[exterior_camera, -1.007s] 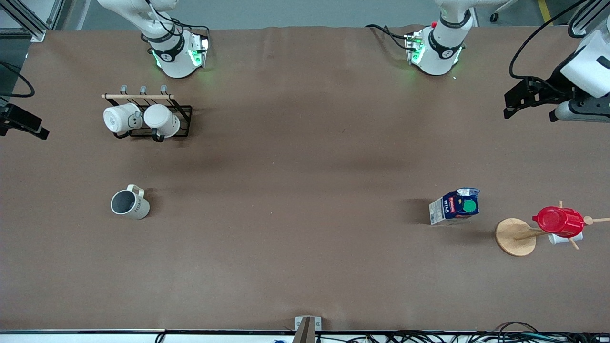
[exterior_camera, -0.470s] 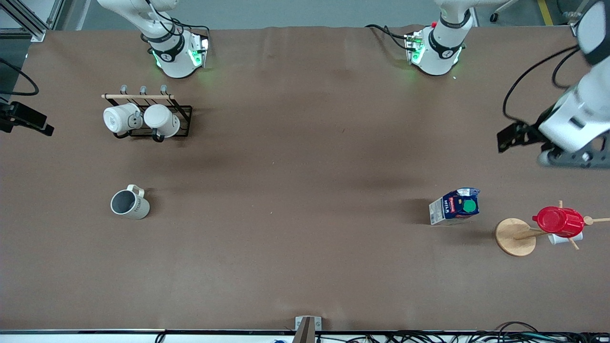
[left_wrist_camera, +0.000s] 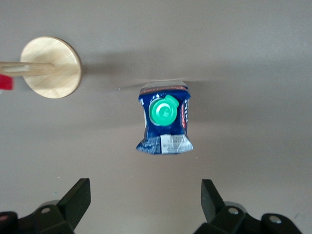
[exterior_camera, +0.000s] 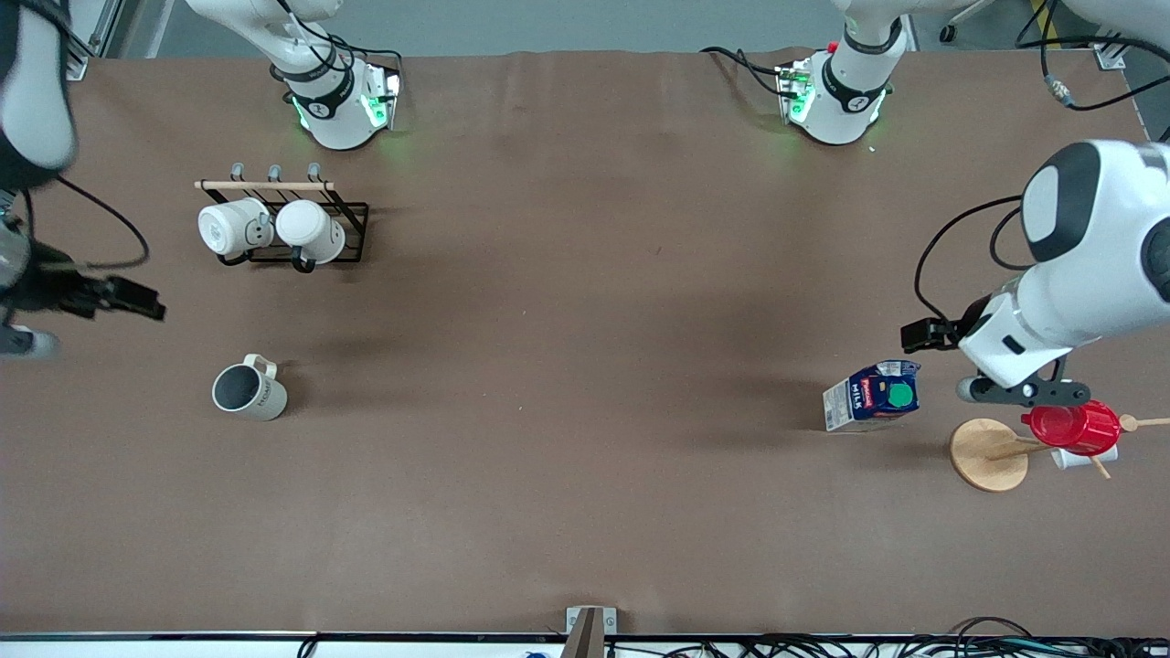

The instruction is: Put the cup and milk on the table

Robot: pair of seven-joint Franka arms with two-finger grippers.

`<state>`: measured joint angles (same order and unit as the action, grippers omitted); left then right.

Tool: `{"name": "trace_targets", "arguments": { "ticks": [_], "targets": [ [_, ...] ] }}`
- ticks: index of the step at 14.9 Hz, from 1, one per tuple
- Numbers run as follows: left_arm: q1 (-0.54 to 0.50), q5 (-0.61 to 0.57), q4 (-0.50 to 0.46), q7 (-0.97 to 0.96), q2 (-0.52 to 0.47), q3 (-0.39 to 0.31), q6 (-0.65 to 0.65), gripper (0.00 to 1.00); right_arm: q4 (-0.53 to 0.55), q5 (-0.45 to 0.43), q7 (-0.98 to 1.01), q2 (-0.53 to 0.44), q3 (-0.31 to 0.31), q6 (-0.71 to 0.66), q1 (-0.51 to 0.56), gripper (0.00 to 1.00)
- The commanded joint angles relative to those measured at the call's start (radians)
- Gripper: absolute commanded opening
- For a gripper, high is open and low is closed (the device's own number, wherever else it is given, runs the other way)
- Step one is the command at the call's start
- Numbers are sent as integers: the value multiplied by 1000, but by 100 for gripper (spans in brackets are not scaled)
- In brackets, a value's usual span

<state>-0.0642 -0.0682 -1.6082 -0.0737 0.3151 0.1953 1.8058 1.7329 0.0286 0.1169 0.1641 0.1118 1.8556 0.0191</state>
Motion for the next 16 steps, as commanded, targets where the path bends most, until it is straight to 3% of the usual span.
{"name": "trace_targets", "arguments": {
  "ticks": [1,5,11,14,15,16],
  "targets": [
    [0,-18,1,-23,31,7,23,100,192,-9,70,-3,-4,227,25,100],
    [0,-18,1,-23,81,7,30,100,257,-9,115,119,-3,437,48,100],
    [-2,-18,-44,-23,104,9,79,100,260,-9,115,241,-4,571,44,98],
    [-2,-18,-76,-23,108,9,121,100,258,-9,115,268,-4,593,42,73],
    [-2,-18,-76,-23,110,9,122,98,260,-9,115,270,-6,591,44,58],
    [-3,-18,-76,-24,110,9,122,97,260,-7,110,270,-6,588,41,36]
  ]
}}
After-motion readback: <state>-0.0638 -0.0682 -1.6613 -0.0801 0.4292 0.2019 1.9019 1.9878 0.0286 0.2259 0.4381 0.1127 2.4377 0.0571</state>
